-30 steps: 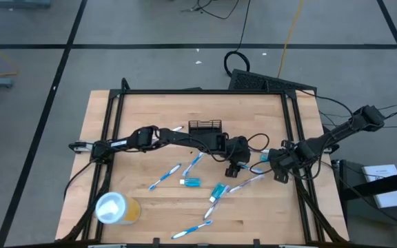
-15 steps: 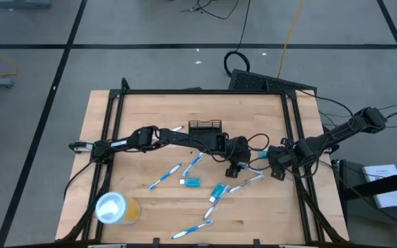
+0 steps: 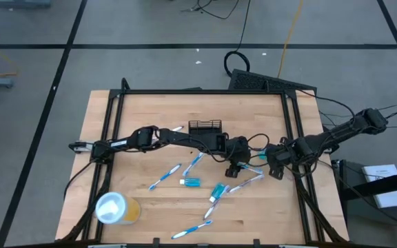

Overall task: Pick & Place toothbrushing station
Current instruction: Put the blue mouthwash bottle into the black organizer

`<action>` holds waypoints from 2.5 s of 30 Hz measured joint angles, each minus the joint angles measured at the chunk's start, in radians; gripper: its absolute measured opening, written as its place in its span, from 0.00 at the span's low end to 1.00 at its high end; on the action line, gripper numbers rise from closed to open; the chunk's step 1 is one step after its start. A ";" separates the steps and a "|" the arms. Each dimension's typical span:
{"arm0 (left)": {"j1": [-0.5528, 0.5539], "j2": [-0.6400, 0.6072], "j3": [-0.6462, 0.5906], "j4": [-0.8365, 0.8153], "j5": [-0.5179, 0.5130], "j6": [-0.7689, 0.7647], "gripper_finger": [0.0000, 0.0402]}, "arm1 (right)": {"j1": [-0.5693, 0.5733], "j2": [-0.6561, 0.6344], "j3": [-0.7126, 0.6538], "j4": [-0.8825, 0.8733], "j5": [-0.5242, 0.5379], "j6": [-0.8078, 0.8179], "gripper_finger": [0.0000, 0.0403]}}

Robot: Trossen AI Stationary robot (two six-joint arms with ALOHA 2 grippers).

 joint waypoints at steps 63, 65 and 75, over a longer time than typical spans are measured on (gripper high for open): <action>-0.112 -0.176 -0.003 -0.447 -0.282 0.013 0.64 | 0.109 0.293 0.097 0.122 0.142 0.086 0.20; -0.121 -0.191 -0.005 -0.492 -0.293 0.002 0.64 | 0.109 0.293 0.112 0.133 0.158 0.056 0.20; -0.126 -0.198 -0.006 -0.675 -0.366 -0.062 0.64 | 0.047 0.441 0.177 0.322 0.164 -0.183 0.20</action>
